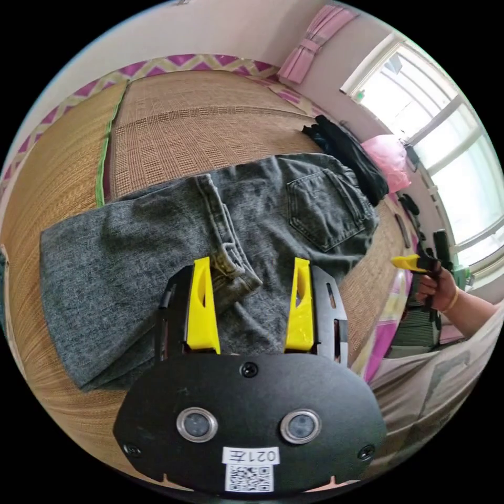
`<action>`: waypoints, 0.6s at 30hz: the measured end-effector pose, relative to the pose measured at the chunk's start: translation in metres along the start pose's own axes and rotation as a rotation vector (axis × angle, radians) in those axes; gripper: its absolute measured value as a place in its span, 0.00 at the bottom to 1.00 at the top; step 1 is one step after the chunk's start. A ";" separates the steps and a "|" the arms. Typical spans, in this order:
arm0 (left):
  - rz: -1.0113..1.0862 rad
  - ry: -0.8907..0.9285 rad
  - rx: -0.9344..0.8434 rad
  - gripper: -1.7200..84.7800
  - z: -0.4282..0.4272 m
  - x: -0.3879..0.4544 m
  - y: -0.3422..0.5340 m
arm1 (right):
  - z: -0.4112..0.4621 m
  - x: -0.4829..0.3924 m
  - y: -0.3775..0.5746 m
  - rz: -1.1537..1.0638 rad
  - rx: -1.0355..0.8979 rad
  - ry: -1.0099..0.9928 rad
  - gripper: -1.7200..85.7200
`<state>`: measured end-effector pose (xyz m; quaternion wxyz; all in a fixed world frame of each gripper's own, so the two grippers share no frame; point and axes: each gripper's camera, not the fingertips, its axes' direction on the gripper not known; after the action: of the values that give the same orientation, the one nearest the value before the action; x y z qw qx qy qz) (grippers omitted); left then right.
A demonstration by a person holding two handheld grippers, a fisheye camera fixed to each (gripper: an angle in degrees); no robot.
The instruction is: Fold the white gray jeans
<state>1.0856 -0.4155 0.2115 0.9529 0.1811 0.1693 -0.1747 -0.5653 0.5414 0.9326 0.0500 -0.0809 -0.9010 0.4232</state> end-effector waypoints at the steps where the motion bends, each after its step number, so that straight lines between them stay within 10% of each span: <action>1: 0.001 0.031 0.003 0.22 -0.010 -0.002 -0.001 | -0.001 0.010 -0.002 0.056 0.036 -0.029 0.17; 9: -0.011 0.142 0.014 0.16 -0.079 -0.008 0.022 | 0.030 0.064 -0.003 0.379 0.456 -0.243 0.17; 18: -0.149 0.149 0.128 0.13 -0.159 -0.042 0.094 | 0.080 0.006 -0.024 0.439 0.440 -0.176 0.12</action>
<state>1.0438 -0.2579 0.1153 0.9086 0.2407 0.2413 -0.2416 -0.5868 0.4671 0.9006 -0.1045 -0.2236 -0.7498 0.6140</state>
